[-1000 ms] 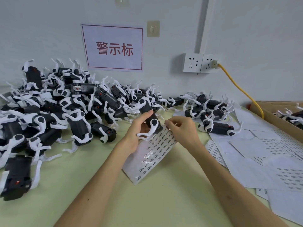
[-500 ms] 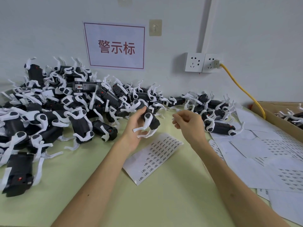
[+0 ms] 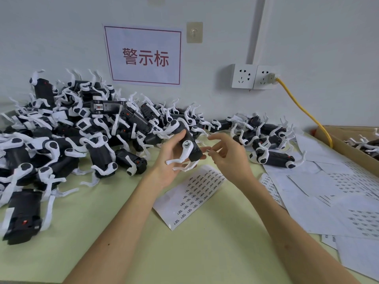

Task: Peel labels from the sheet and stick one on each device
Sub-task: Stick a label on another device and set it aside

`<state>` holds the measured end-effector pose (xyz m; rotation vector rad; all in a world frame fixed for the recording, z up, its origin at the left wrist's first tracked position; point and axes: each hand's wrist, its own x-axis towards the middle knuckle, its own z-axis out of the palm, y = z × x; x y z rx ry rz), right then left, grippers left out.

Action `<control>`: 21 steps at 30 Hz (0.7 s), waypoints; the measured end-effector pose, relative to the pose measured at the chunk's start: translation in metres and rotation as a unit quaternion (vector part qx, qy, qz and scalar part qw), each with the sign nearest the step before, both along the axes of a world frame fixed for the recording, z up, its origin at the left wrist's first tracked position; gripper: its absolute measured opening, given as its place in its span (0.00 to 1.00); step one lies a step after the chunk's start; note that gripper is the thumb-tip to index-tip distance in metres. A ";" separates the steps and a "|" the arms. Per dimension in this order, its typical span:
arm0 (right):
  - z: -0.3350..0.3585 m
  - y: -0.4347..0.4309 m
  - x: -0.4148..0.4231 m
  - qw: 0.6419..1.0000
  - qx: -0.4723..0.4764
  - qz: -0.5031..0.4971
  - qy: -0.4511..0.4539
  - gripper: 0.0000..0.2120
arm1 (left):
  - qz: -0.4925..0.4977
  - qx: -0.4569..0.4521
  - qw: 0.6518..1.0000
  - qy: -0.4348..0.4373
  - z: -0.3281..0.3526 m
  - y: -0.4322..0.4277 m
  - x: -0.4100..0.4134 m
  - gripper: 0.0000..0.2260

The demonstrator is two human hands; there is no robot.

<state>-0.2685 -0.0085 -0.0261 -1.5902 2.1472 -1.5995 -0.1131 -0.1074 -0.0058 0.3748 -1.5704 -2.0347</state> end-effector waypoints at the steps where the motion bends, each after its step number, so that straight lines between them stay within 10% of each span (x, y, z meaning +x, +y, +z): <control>1: -0.001 0.000 -0.001 1.000 -0.003 -0.005 -0.001 0.18 | 0.009 0.003 1.000 -0.008 0.002 0.002 0.001 0.27; 21: 0.004 0.005 -0.010 0.992 0.029 -0.075 -0.096 0.14 | -0.037 0.033 0.998 0.049 0.003 0.004 -0.001 0.24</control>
